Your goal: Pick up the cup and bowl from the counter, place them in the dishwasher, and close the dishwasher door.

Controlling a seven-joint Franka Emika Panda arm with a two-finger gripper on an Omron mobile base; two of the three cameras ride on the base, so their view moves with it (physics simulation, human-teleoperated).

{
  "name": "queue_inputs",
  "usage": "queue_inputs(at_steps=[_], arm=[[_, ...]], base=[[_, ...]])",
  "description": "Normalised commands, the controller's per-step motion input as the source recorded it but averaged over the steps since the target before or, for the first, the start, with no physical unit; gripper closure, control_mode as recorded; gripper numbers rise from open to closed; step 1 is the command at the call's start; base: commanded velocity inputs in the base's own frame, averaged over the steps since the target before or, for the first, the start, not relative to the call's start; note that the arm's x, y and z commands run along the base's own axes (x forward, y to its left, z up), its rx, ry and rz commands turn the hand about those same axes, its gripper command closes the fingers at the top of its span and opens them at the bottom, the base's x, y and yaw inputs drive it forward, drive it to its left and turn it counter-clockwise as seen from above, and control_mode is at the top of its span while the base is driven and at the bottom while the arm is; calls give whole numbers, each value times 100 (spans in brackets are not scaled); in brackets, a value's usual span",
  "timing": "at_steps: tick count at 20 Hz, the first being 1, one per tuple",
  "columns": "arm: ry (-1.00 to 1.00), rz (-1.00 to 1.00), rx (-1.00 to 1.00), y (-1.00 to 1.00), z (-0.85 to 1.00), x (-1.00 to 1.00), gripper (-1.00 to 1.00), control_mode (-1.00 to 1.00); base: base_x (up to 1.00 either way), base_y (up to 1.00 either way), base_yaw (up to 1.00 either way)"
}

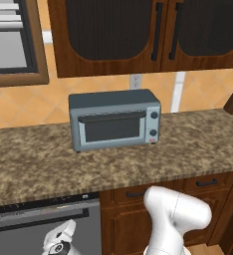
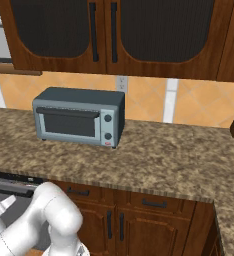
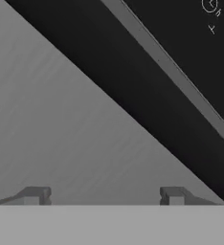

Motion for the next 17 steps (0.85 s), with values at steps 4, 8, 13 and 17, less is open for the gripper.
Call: queue_inputs(at_steps=[4,8,13,17], arm=[[-11,0,3,-47,-11,88,-100,-100],[-9,0,2,-46,-12,92,-100,-100],[-6,0,2,-47,-11,99,-100,-100],[0,0,0,-39,0,87,-100,-100]], base=[[0,0,0],[0,0,0],[0,0,0],[0,0,0]])
